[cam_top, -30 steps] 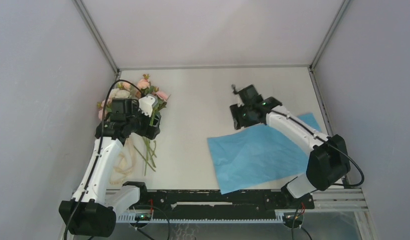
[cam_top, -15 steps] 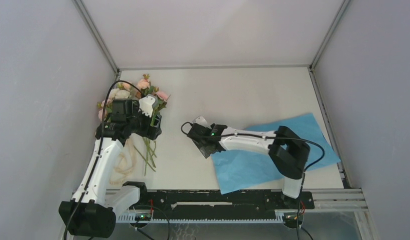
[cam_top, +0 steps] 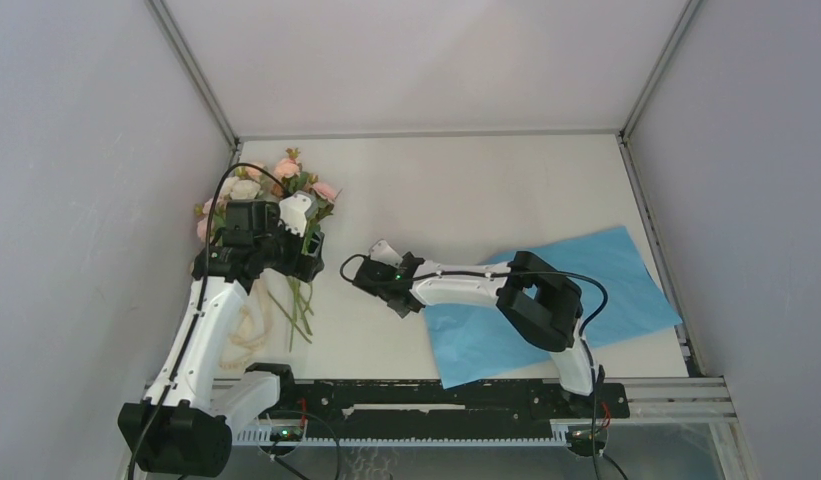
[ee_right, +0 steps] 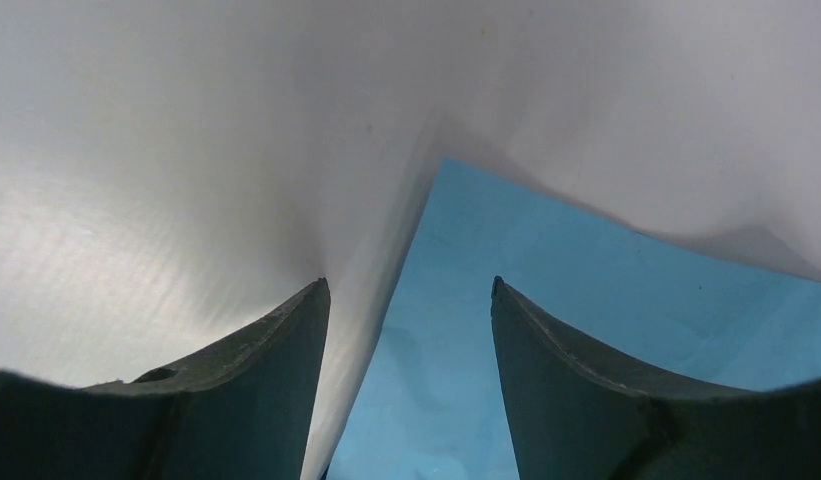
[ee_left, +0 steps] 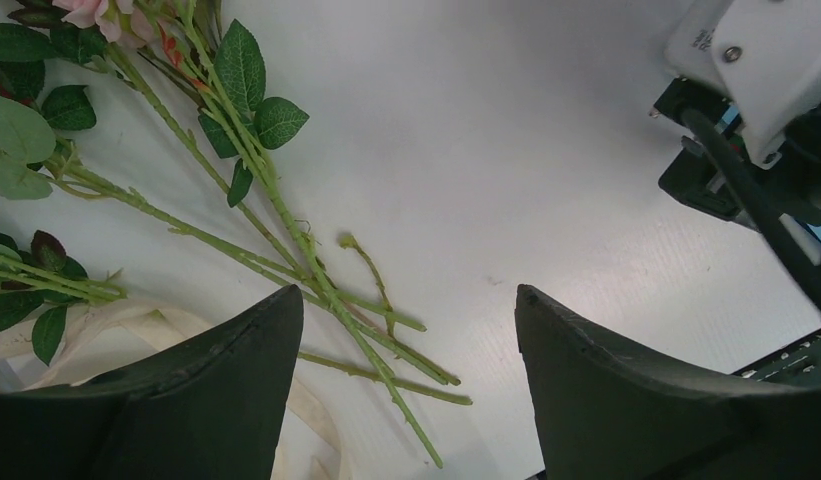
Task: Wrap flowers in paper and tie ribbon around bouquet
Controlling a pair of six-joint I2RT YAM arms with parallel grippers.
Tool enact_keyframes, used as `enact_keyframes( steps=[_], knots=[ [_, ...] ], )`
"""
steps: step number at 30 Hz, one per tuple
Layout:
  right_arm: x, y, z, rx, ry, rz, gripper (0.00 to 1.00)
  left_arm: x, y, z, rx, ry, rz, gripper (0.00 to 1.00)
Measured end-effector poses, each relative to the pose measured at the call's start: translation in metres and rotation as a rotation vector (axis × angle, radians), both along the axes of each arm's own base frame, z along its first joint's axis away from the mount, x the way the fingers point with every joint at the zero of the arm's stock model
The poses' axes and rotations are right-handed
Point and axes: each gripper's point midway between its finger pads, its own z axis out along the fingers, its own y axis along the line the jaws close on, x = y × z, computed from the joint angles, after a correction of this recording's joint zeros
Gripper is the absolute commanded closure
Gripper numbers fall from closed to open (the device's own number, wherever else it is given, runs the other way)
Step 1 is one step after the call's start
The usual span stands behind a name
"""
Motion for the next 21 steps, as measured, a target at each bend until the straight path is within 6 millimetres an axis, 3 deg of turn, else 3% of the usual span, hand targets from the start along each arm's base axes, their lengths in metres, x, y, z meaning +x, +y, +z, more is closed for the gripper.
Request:
enact_keyframes(
  steps=[13, 15, 21],
  knots=[
    [0.009, -0.02, -0.003, -0.197, -0.147, 0.013, 0.35, 0.0, 0.0, -0.003, -0.003, 0.014, 0.005, 0.18],
    [0.012, -0.025, -0.003, -0.233, -0.172, 0.015, 0.44, 0.001, 0.0, -0.003, -0.003, 0.014, 0.005, 0.18],
    [0.017, -0.039, -0.01, -0.327, -0.172, 0.031, 0.97, 0.0, 0.0, -0.003, -0.003, 0.014, 0.006, 0.18]
  ],
)
